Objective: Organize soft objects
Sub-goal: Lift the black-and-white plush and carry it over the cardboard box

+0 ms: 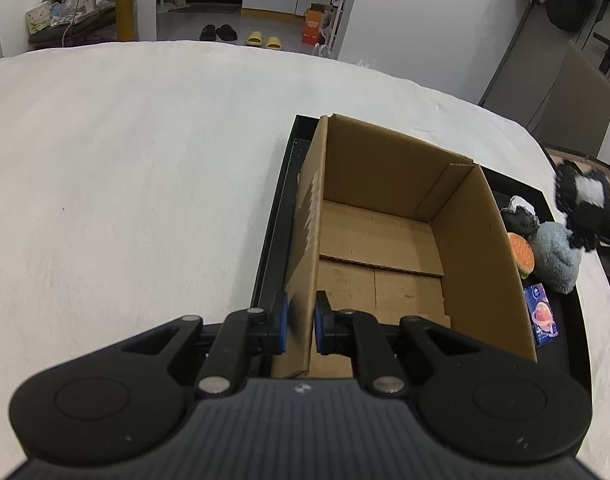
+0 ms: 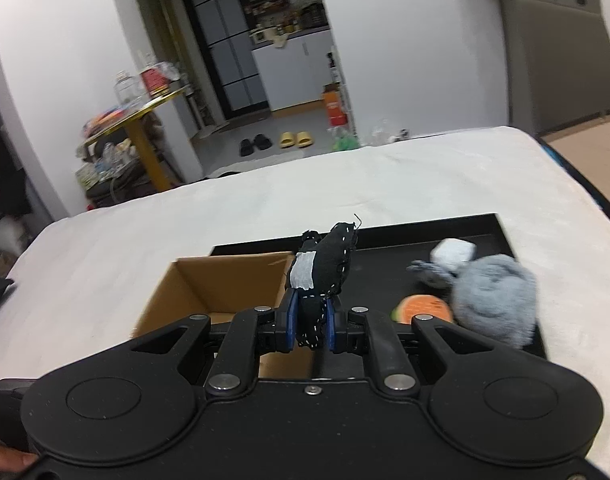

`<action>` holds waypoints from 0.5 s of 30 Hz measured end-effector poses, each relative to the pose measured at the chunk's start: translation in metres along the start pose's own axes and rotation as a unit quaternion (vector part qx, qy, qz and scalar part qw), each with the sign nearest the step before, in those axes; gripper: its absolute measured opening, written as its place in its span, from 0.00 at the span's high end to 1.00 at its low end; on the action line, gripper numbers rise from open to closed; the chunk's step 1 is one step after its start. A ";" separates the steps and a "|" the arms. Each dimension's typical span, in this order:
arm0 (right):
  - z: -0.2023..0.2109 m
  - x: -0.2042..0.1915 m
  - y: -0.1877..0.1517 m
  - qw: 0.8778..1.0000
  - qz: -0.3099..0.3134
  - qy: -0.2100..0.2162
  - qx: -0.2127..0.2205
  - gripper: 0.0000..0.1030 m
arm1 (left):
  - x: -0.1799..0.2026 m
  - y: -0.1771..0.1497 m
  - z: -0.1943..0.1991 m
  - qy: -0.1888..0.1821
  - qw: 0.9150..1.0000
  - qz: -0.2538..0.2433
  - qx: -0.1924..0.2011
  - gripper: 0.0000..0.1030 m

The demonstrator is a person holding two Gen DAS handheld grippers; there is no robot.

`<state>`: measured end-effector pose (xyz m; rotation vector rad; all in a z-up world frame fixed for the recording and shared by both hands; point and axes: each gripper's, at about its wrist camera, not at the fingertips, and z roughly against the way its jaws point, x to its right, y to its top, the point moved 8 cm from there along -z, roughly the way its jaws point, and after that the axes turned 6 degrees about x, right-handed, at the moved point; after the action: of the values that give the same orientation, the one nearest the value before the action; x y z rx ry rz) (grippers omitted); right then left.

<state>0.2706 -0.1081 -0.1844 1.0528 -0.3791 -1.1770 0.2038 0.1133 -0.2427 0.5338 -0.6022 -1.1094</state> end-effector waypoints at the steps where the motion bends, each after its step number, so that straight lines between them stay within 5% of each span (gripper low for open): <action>1: -0.002 -0.006 0.000 1.000 0.003 0.004 -0.002 0.86 | 0.000 0.000 -0.001 0.000 1.000 -0.002 -0.002 0.89; 15: -0.026 -0.061 -0.013 0.996 0.060 0.044 -0.052 0.86 | -0.003 0.002 -0.005 -0.008 1.000 0.016 -0.020 0.88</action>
<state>0.2583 -0.0425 -0.1927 0.9752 -0.3048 -1.0283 0.2077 0.1168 -0.2461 0.4793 -0.5983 -1.0943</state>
